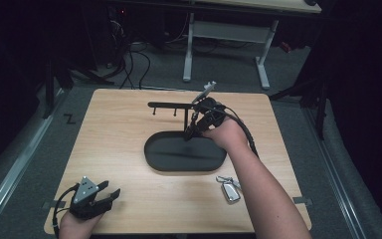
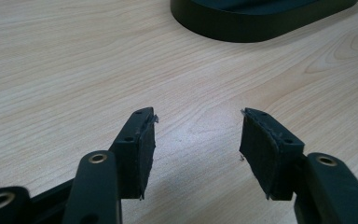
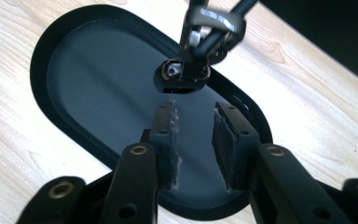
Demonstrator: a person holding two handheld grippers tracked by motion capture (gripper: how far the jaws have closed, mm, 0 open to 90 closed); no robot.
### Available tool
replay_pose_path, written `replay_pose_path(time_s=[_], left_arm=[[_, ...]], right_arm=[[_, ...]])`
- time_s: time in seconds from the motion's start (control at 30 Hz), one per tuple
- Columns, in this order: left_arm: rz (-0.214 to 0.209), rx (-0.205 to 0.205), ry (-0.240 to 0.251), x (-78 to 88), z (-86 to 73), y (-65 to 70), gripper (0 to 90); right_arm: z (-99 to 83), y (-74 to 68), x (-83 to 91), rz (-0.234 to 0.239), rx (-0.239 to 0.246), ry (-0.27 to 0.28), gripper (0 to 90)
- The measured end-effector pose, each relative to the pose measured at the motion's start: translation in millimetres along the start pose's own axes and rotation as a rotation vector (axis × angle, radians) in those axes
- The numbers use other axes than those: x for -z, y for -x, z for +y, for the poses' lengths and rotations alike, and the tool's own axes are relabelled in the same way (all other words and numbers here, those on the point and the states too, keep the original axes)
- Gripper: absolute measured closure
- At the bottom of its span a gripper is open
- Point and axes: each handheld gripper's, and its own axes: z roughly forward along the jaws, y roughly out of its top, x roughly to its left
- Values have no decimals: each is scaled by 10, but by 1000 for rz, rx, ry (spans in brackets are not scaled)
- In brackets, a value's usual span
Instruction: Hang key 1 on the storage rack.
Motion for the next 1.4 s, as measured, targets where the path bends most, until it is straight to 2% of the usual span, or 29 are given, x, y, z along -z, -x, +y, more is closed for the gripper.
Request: replay_pose_path(time_s=[0.33, 0.53, 0.63, 0.77, 1.17, 1.4], left_arm=[[-6, -19, -15, -40, 11, 25, 453], [-10, -29, -27, -66, 14, 51, 453], [-12, -31, -33, -80, 12, 56, 452], [-12, -34, -33, -85, 14, 65, 452], [-19, -39, -42, -106, 19, 78, 452], [-21, -41, -47, -110, 17, 79, 452]], right_arm=[[-386, -33, 36, 13, -10, -1, 621], [-677, -41, 19, 19, 4, -1, 582], [-813, -67, 0, 17, 41, 2, 556], [-981, -74, -34, 20, 46, -6, 552], [-1428, 42, -214, 30, 7, -57, 550], [-1550, 72, -397, 43, 5, -90, 558]])
